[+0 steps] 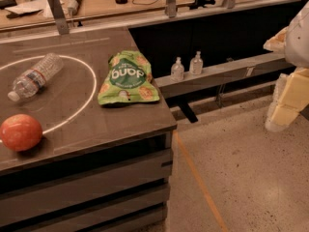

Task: Move green rice chip bag near apple

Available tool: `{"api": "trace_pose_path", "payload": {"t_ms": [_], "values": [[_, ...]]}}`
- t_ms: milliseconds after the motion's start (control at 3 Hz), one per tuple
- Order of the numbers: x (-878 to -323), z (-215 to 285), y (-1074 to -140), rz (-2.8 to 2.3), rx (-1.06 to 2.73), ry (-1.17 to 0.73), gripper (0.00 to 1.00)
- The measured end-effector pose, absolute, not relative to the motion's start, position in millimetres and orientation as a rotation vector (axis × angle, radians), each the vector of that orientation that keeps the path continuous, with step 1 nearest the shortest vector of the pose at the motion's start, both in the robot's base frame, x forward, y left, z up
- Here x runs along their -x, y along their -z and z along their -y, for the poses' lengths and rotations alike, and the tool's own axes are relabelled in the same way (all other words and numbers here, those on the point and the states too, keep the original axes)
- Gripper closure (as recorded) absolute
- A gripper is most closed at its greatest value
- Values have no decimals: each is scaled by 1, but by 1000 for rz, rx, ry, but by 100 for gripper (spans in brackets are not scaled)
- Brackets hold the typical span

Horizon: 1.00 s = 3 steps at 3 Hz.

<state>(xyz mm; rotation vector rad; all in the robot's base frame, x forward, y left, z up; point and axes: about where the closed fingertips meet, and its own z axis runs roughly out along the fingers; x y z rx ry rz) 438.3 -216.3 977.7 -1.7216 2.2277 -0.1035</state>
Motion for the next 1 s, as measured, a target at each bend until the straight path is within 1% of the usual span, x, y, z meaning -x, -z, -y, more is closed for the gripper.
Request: {"api": "trace_pose_path", "payload": {"t_ms": [333, 1000], "values": [[-438, 216, -978, -2228, 1722, 104, 0], [-511, 179, -979, -2081, 1798, 108, 0]]}}
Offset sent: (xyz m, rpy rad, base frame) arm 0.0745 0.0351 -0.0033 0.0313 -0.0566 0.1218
